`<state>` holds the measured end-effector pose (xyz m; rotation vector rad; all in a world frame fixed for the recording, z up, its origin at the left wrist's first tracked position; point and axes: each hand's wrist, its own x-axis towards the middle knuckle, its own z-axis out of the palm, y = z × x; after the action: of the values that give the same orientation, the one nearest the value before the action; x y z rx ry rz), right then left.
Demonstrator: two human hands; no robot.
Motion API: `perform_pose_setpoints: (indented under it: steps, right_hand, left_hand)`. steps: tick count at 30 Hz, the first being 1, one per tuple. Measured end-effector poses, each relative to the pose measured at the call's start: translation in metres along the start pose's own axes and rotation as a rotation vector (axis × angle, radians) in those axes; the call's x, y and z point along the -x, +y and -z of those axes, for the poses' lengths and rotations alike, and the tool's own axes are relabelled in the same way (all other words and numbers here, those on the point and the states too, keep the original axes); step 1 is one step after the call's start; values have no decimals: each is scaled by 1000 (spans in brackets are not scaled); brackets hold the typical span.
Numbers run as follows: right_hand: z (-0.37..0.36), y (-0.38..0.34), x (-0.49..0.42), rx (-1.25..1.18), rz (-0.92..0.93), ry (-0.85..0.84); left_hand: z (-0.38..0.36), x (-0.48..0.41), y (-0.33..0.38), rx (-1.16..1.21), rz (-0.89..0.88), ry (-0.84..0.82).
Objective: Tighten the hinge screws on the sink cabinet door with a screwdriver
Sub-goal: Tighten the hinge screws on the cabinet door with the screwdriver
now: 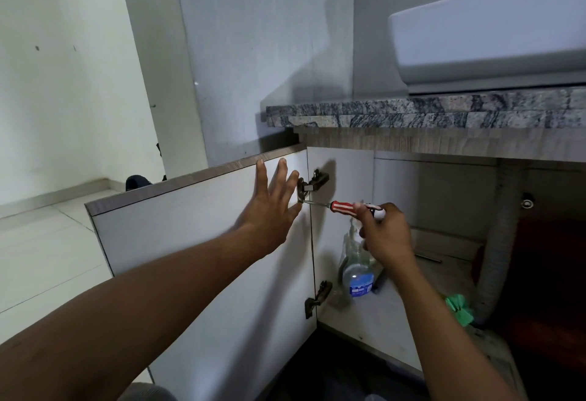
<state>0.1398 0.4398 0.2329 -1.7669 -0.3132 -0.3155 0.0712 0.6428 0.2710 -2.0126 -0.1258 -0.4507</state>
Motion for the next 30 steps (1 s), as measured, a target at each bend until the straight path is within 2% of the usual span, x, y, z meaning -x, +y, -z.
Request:
perform_pose_setpoints:
  steps: [3, 7, 9, 12, 18, 23, 27, 30]
  right_hand:
    - [-2, 2, 2, 114, -46, 10]
    - [2, 7, 2, -99, -9, -95]
    - [-1, 7, -2, -26, 35, -62]
    - [-5, 4, -1, 130, 5, 14]
    - [-1, -2, 0, -69, 11, -41]
    - [-2, -1, 0, 103, -2, 20]
    - [0, 4, 1, -52, -12, -87]
    - [0, 2, 0, 70, 61, -5]
  left_hand:
    - [-1, 0, 0, -10, 5, 1]
    - [-3, 0, 2, -1, 3, 0]
    - [-7, -3, 3, -8, 18, 6]
    - [-8, -3, 2, -8, 19, 5]
    - [-5, -2, 2, -10, 5, 2]
    - [-2, -1, 1, -16, 2, 4]
    - [0, 0, 1, -17, 1, -2]
    - [0, 0, 1, -13, 3, -6]
